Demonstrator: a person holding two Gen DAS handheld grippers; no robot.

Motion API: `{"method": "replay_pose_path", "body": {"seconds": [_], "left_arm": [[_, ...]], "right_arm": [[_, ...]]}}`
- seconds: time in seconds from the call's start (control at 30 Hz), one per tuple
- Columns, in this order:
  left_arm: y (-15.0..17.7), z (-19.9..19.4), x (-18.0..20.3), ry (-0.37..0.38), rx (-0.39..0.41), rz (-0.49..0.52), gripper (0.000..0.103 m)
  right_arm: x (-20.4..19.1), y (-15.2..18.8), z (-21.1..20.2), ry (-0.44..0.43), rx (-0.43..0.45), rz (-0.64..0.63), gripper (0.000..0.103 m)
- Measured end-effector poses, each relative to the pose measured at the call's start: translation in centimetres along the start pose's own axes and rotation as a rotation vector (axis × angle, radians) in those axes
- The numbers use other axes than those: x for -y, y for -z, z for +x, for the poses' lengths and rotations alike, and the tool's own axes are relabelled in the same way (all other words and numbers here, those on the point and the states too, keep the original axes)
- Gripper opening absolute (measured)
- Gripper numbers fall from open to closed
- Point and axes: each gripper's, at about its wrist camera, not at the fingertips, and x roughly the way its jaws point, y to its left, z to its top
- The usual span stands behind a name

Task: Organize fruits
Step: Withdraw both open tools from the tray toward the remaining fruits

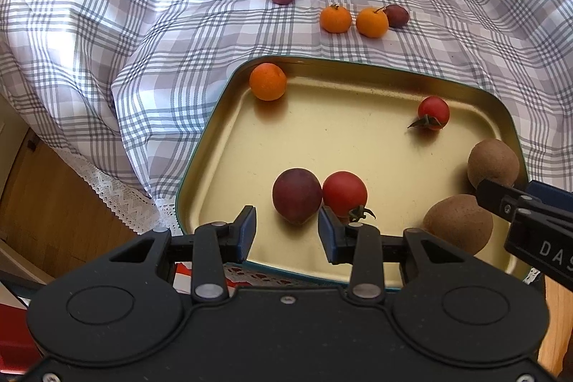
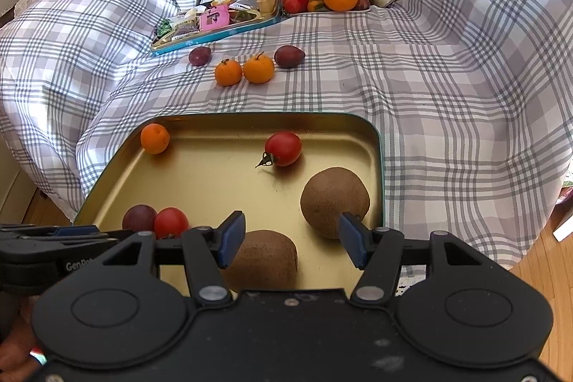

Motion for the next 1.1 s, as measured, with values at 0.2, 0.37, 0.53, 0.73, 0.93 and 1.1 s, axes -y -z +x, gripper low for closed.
{"method": "replay_pose_path", "body": {"seconds": [0.2, 0.37, 0.53, 0.73, 0.93, 1.1], "left_arm": [[0.0, 0.0, -0.2, 0.003, 0.001, -0.007, 0.047], [-0.3, -0.1, -0.4, -0.009, 0.017, 0.014, 0.047], [-1.4, 0.0, -1.0, -0.006, 0.026, 0.015, 0.047], [-3.4, 0.2, -1.8, -0.009, 0.039, 0.003, 0.047], [-5.7, 0.6, -2.3, -0.004, 0.057, -0.013, 0.047], [-7.5, 1.3, -2.1, 0.001, 0.063, -0.006, 0.047]], "right_arm": [[-0.2, 0.0, 0.1, 0.002, -0.001, -0.014, 0.062], [-0.1, -0.1, 0.1, 0.011, 0.007, -0.024, 0.062], [0.0, -0.6, 0.3, 0.015, 0.013, -0.019, 0.062], [0.4, -1.9, 0.8, 0.025, 0.018, -0.01, 0.062], [0.6, -3.7, 1.7, 0.031, 0.019, 0.002, 0.062], [0.7, -5.3, 2.9, 0.034, 0.011, 0.015, 0.062]]}}
